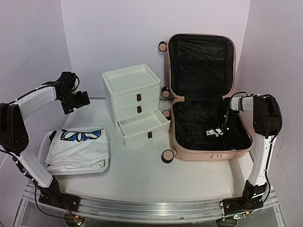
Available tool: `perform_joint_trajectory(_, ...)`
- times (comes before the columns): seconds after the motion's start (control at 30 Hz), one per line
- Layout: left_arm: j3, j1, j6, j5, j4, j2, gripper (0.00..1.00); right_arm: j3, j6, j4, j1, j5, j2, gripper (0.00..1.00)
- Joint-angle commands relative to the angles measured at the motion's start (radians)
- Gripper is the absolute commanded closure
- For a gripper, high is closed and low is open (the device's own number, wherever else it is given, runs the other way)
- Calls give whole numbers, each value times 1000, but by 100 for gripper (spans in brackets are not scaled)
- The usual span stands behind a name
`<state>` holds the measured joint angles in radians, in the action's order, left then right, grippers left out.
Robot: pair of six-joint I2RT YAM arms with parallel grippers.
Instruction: Open, take out, and arrange the luggage
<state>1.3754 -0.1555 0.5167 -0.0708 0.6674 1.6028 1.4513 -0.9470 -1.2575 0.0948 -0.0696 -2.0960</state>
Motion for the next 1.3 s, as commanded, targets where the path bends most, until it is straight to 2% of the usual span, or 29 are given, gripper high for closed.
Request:
perform_joint_trajectory(0.0, 1, 6, -78, 64, -75, -97, 3, -6, 8, 78, 8, 51, 132, 78)
perform_joint_trajectory(0.13, 8, 7, -128, 128, -82, -136, 3, -15, 16, 80, 8, 74, 207, 89)
perform_joint_trajectory(0.3, 13, 6, -152, 176, -83, -193, 3, -13, 94, 120, 8, 164, 306, 90)
perform_joint_trajectory(0.5, 58, 7, -135, 246, -82, -235, 5, 115, 353, 174, 9, 356, 350, 94)
perform_joint_trajectory(0.63, 58, 6, -125, 224, -139, -244, 5, 75, 581, 430, 32, 480, 419, 94)
perform_joint_trajectory(0.73, 34, 5, -153, 276, -245, -226, 6, 36, 688, 589, 64, 553, 435, 95)
perform_joint_trajectory(0.8, 25, 4, -180, 315, -298, -216, 7, 27, 638, 639, 104, 589, 431, 95)
perform_joint_trajectory(0.87, 8, 3, -187, 365, -363, -219, 8, 31, 551, 664, 172, 558, 426, 94)
perform_joint_trajectory(1.0, -17, -8, -184, 465, -421, -213, 10, 18, 308, 719, 337, 533, 410, 92)
perform_joint_trajectory(1.13, -25, -26, -146, 508, -440, -183, 11, 73, 73, 727, 544, 332, 335, 92)
perform_joint_trajectory(1.27, 16, -41, -123, 546, -443, -148, 11, 224, 14, 738, 628, 284, 209, 92)
